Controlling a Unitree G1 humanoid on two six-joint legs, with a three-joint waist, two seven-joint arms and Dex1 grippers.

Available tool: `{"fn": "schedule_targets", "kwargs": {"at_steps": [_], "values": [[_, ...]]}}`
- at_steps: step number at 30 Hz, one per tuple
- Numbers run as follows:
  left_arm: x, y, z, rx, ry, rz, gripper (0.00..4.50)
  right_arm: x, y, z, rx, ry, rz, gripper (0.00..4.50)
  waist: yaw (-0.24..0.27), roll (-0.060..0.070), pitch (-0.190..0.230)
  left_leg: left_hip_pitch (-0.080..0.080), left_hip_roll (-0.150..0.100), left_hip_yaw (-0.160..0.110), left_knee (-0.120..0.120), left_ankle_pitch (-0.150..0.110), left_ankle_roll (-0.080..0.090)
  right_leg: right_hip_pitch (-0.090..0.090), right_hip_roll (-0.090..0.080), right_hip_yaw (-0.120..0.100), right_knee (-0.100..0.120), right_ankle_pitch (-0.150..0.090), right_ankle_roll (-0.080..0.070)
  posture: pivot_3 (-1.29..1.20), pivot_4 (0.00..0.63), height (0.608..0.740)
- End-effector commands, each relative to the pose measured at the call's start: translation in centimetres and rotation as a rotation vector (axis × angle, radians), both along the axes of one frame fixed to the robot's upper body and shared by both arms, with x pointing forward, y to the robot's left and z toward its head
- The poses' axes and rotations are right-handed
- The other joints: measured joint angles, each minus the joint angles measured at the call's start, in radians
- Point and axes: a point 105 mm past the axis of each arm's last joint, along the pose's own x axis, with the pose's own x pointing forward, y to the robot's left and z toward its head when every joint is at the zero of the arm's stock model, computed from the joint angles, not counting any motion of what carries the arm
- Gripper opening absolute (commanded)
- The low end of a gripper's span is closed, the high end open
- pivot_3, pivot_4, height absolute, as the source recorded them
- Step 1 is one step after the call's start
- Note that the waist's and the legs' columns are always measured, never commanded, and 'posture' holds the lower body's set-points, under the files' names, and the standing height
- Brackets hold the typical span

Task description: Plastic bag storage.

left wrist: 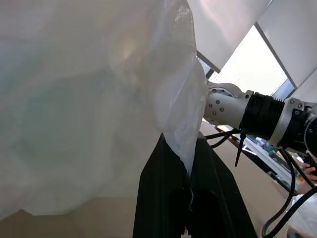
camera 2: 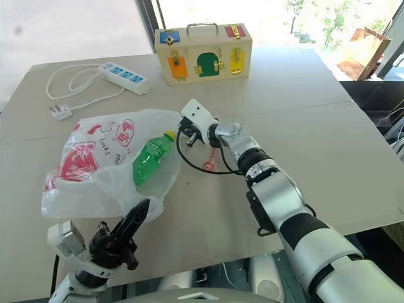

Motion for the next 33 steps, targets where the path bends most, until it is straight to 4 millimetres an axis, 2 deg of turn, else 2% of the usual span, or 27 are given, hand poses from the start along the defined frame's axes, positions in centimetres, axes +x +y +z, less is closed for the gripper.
{"fn": "schedule_targets", "kwargs": {"at_steps": [1,4,6,13,17,19,21,26,28,33], "values": [[-0.2,0.2,0.5,0.006,-0.018,0.005,0.0,0.1,-1.2,0.9,-0.059,-0.065,0.062,2.4,0.002,0.0,0.0,0.0,0.0,0.0,0.0,0.0,0.0,0.0,0.0,0.0,0.0,0.0,0.0,0.0,0.15,0.74],[-0.2,0.2,0.3,0.004,-0.013,0.002,0.0,0.7,-2.0,1.0,-0.11,-0.133,0.037,3.84,-0.001,0.0,0.0,0.0,-0.001,0.0,0.0,0.0,-0.001,0.0,0.0,0.0,0.0,0.0,0.0,0.0,0.15,0.74],[-0.2,0.1,0.2,0.004,-0.011,-0.001,0.0,1.0,-2.0,1.3,-0.11,-0.154,0.018,4.43,-0.004,0.0,0.0,0.0,-0.001,0.0,0.0,0.001,-0.001,0.0,0.0,0.0,0.0,0.0,0.0,0.0,0.15,0.74],[0.0,0.0,0.3,0.005,-0.015,-0.007,0.0,0.7,-0.5,1.0,-0.09,-0.157,-0.007,4.43,-0.003,0.0,0.0,0.001,0.0,0.001,0.0,0.001,-0.002,0.0,0.003,0.001,0.001,0.0,0.0,0.0,0.15,0.74],[-0.1,0.0,0.4,0.012,-0.015,-0.003,0.0,0.6,0.6,1.6,-0.035,-0.158,-0.024,4.43,-0.001,0.0,0.0,0.0,0.0,0.001,0.0,0.001,-0.002,0.0,0.001,0.001,0.001,0.0,0.0,0.0,0.15,0.74],[-0.1,0.1,0.4,0.016,-0.015,0.002,0.0,0.9,0.1,1.4,-0.046,-0.171,-0.051,3.91,0.0,0.0,0.0,0.0,0.0,0.001,0.0,0.001,-0.002,0.0,0.001,0.001,0.001,0.0,0.0,0.0,0.15,0.74],[-0.2,0.2,0.5,0.018,-0.015,0.008,0.0,1.2,-0.3,1.3,-0.044,-0.169,-0.071,3.19,0.0,0.0,0.0,0.0,0.0,0.001,0.0,0.001,-0.002,0.0,0.0,0.0,0.001,0.0,0.0,0.0,0.15,0.74],[-0.2,0.2,0.4,0.016,-0.013,0.017,0.0,1.5,-0.2,2.4,-0.007,-0.193,-0.089,0.7,-0.003,0.0,0.0,0.0,0.0,0.001,0.0,0.001,-0.002,0.0,0.001,0.0,0.001,0.0,0.0,0.0,0.15,0.74],[-0.2,0.1,0.4,0.014,-0.015,0.018,0.0,1.5,-0.2,2.6,0.003,-0.197,-0.09,0.05,-0.004,0.0,0.0,0.001,0.0,0.001,0.0,0.001,-0.002,0.0,0.001,0.0,0.001,0.0,0.0,0.0,0.15,0.74],[0.0,0.1,0.4,0.013,-0.015,0.017,0.0,1.5,0.0,3.5,0.056,-0.186,-0.087,0.05,-0.003,0.0,0.0,0.0,0.0,0.001,0.0,0.001,-0.002,0.0,0.001,0.0,0.001,0.0,0.0,0.0,0.15,0.74]]}}
